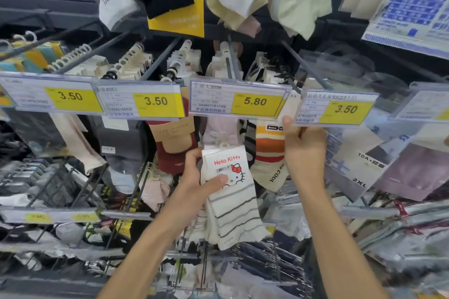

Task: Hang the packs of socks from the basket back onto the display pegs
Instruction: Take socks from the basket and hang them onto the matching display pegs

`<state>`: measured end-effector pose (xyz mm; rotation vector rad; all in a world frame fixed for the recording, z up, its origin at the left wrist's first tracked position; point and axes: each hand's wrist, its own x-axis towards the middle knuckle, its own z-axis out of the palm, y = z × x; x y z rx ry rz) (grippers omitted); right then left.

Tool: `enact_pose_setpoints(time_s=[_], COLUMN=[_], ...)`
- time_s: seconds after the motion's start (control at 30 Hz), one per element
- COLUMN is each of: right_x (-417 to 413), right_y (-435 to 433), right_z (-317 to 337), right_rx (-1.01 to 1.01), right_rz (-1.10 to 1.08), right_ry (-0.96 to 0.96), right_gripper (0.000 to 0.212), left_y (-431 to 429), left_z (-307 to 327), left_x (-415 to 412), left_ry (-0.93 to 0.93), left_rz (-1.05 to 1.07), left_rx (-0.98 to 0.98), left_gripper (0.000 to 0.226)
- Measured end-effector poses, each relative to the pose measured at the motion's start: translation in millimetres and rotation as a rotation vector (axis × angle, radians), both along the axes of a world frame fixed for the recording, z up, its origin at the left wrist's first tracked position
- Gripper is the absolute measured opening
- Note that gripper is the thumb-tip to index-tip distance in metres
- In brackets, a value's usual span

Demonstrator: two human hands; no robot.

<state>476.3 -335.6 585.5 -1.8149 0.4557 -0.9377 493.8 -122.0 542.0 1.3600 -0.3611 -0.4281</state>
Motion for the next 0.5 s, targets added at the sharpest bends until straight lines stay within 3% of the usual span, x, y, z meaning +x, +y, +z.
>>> enact_pose_setpoints(time_s=[0.07,0.17,0.27,0.5], right_x=[-19,-51,-68,-79], right_y=[16,48,68,63], right_z=[-11,-37,-40,-43], right_rx=[-0.025,0.041,0.135,0.364], right_rz=[0.022,0.108,0.283,0.414], right_ry=[-0.059,-0.158,-0.112,-0.043], right_gripper=[0.016,0.040,0.046,0.024], left_y=[2,2,1,-1], left_z=[-1,-1,2,9], left_x=[-2,-6,-9,-25], left_ry=[-0.002,-0.016,-0.048,0.032], left_rz=[0.028,0.045,0.017,-0.070], left_rx=[-0.020,-0.029,-0.042,-0.062], left_gripper=[0.049,0.055,0.055,0.036])
